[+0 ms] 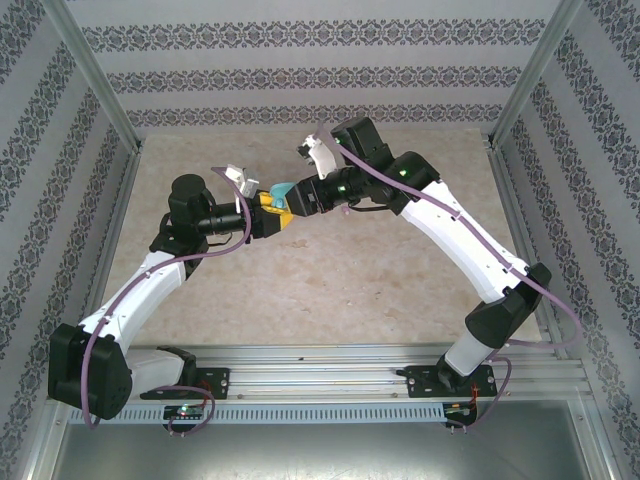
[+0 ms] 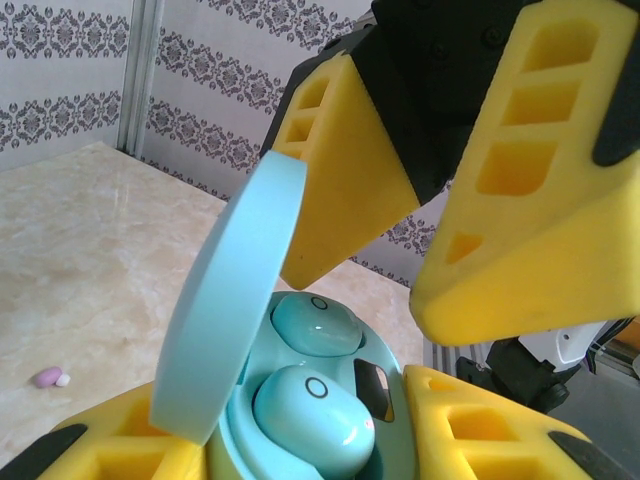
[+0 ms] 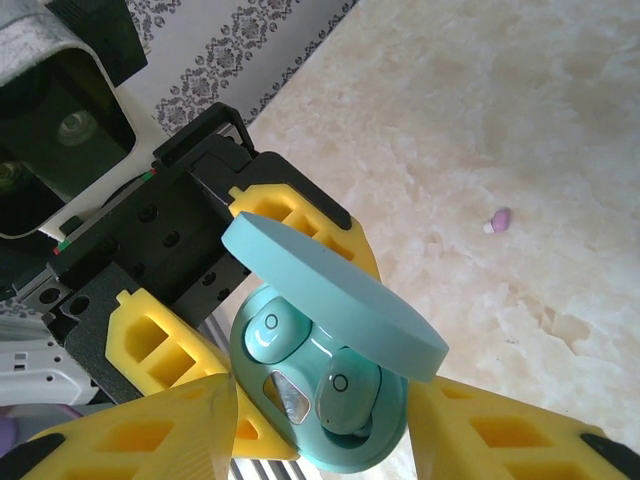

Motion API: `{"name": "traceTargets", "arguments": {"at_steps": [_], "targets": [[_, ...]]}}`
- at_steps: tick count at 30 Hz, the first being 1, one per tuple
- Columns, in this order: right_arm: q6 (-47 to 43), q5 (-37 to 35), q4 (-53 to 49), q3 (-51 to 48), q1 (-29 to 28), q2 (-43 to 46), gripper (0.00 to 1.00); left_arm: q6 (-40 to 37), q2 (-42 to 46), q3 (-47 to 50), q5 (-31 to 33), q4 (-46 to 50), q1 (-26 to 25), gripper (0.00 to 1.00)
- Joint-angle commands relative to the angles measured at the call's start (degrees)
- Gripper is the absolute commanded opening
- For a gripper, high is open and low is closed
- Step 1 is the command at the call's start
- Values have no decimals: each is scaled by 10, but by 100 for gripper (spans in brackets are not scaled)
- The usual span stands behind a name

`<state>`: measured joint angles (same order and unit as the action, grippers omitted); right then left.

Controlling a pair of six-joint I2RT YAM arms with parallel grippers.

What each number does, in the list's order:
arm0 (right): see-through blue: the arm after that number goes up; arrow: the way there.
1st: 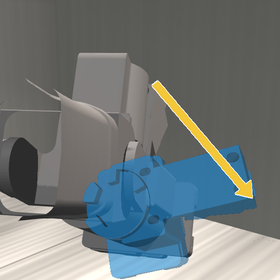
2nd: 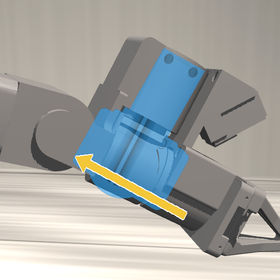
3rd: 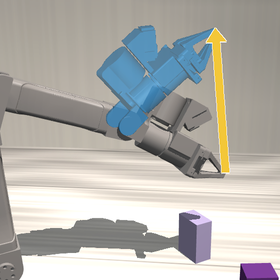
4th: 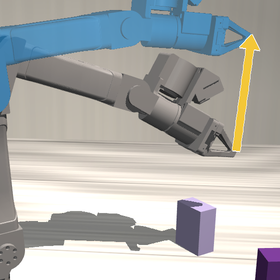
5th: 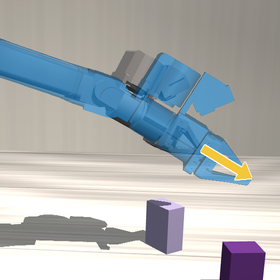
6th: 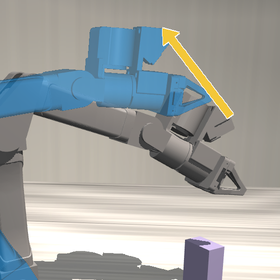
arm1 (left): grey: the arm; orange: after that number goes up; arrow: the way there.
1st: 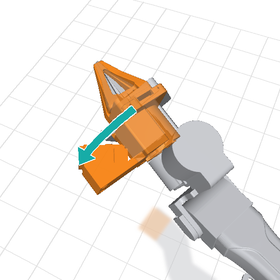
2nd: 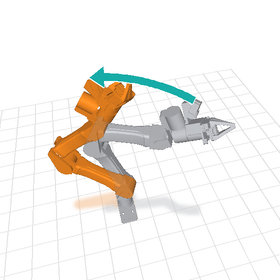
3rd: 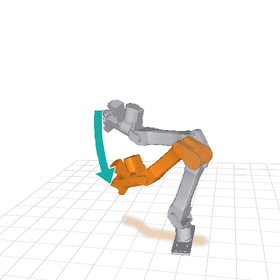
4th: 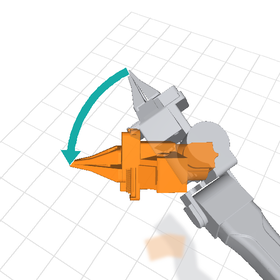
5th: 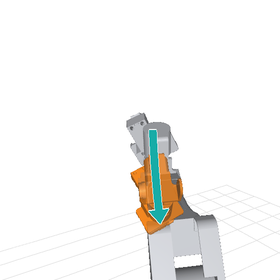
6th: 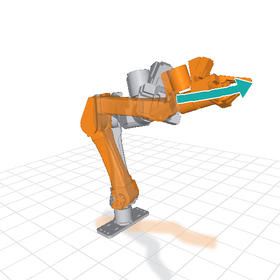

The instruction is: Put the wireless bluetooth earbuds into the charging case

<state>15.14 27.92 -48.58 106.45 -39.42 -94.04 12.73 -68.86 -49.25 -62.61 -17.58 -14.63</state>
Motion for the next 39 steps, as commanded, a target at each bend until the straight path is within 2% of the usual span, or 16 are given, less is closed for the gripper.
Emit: {"name": "traceTargets", "arguments": {"at_steps": [1, 8, 13, 19, 23, 27, 29, 34, 39], "targets": [[35, 16, 24, 9, 18, 33, 47, 5, 14, -18, -17, -32, -6, 24], [116, 53, 114, -56, 77, 68, 44, 21, 11, -17, -20, -61, -7, 24], [139, 56, 120, -30, 77, 33, 52, 27, 9, -14, -21, -72, -7, 24], [179, 104, 131, -19, 71, -8, 57, 35, 5, -21, -14, -73, -8, 24], [211, 124, 148, -59, 63, -1, 61, 42, -2, -31, -2, -65, -8, 24], [295, 158, 260, -144, 64, 25, 63, 65, -15, -37, 3, -76, -8, 24], [324, 162, 297, -172, 64, 34, 64, 83, -21, -37, 5, -90, -8, 24], [345, 171, 310, -189, 61, 36, 63, 113, -27, -36, 13, -117, -8, 24], [400, 193, 378, -214, 60, 39, 55, 121, -28, -37, 24, -109, -7, 25]]}}
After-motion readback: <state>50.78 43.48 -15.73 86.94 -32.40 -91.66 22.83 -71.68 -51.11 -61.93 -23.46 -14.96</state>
